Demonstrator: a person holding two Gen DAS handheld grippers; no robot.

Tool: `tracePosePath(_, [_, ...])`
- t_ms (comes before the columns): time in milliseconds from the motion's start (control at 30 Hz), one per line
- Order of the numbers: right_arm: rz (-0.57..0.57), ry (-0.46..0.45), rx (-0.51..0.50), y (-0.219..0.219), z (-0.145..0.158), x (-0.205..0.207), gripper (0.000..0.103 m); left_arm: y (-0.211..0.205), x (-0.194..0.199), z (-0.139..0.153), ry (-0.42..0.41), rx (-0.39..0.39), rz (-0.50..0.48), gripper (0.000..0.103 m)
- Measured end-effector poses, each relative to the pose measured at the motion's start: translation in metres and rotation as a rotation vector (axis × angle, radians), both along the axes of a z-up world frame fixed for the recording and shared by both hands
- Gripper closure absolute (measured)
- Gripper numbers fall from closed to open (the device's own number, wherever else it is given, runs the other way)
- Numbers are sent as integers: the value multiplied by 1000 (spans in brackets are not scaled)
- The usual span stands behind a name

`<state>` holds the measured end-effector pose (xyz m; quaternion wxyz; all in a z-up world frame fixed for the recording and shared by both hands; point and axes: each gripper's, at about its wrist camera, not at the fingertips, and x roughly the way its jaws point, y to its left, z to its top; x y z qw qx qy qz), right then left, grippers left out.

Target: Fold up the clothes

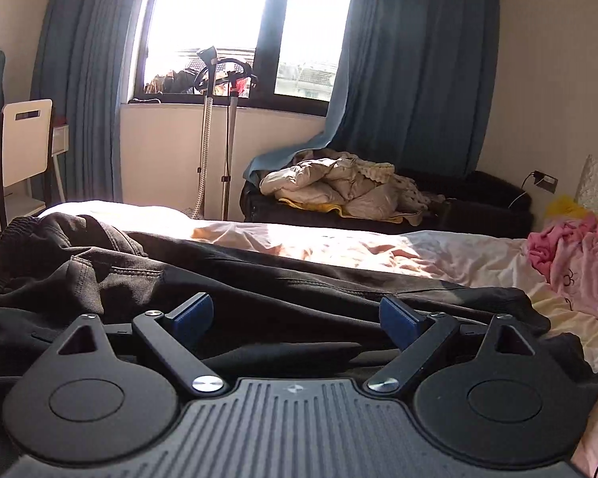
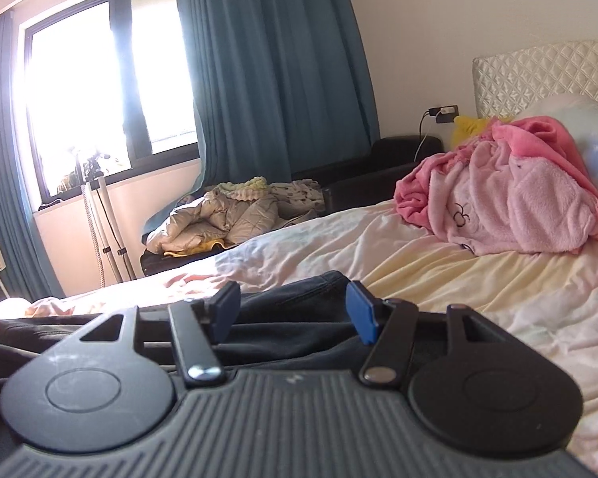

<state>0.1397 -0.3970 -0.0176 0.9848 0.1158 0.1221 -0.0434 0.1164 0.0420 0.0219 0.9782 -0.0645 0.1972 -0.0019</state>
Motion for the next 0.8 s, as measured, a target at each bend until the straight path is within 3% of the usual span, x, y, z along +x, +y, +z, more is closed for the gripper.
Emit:
tracePosePath(333, [124, -8, -37, 50, -14, 12, 43, -45, 19, -36, -43, 40, -53, 11])
tracePosePath(500, [146, 4, -51, 66, -32, 22, 43, -40, 26, -69, 29, 17, -68, 11])
tracePosePath(800, [152, 24, -68, 72, -55, 52, 43, -44, 29, -79, 40, 0, -83, 10])
